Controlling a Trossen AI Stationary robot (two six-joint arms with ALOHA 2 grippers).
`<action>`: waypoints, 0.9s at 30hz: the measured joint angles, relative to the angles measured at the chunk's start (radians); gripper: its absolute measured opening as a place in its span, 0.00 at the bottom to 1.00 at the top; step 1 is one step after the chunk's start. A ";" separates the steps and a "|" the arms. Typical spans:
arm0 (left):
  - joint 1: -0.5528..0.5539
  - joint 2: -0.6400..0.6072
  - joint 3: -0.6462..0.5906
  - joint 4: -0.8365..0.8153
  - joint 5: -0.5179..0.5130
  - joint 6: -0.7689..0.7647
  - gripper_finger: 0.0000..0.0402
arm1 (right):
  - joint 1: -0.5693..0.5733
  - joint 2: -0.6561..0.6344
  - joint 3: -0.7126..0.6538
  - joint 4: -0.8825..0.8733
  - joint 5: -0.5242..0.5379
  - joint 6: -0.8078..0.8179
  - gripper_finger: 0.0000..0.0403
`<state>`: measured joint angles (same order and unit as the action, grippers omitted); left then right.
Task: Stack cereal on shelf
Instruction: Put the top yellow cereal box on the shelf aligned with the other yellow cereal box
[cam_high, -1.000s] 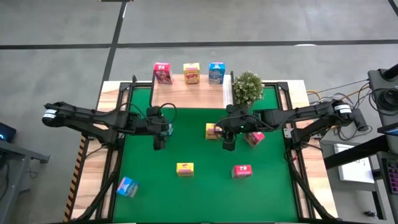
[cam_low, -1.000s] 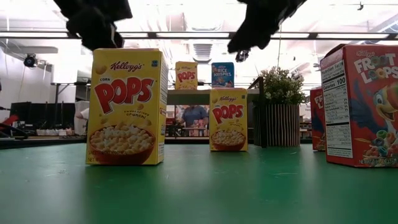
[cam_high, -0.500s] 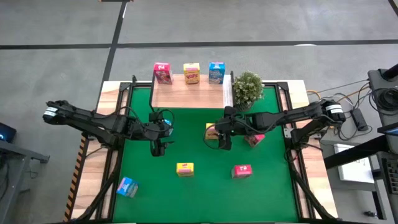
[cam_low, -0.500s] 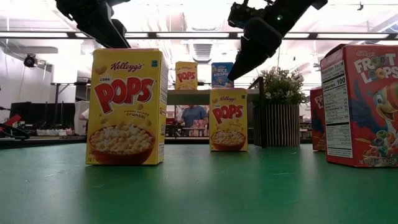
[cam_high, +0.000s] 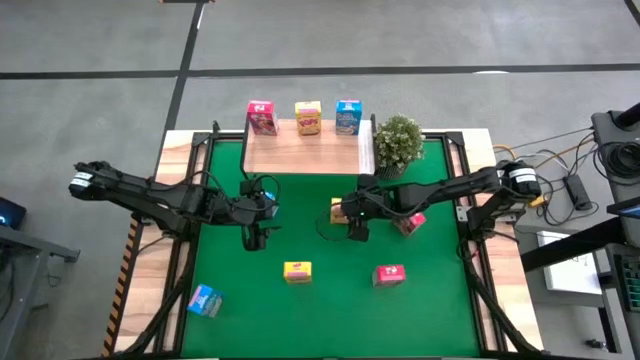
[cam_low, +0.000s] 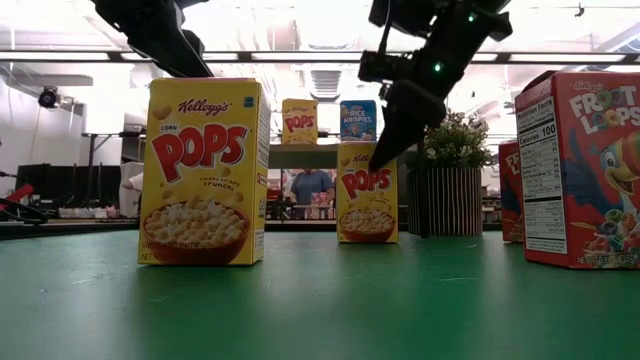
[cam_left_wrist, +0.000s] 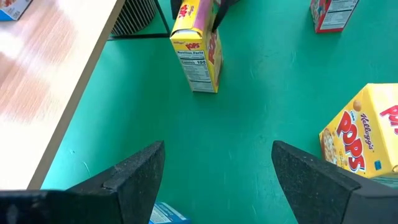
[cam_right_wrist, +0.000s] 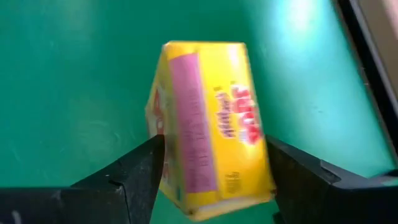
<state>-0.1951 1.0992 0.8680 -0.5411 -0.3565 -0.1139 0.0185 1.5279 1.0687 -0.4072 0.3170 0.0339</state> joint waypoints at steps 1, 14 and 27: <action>0.000 0.000 0.000 0.000 0.000 0.000 0.69 | 0.000 0.003 0.000 -0.002 -0.002 -0.003 0.61; 0.000 0.000 -0.001 0.004 0.000 0.000 0.69 | 0.000 -0.020 0.007 0.000 -0.057 0.017 0.37; 0.000 -0.031 0.031 -0.022 -0.001 0.065 0.69 | -0.001 -0.036 0.338 -0.310 -0.191 0.079 0.35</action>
<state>-0.1947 1.0682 0.8995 -0.5628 -0.3574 -0.0485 0.0179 1.4916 1.4068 -0.7172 0.1264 0.1126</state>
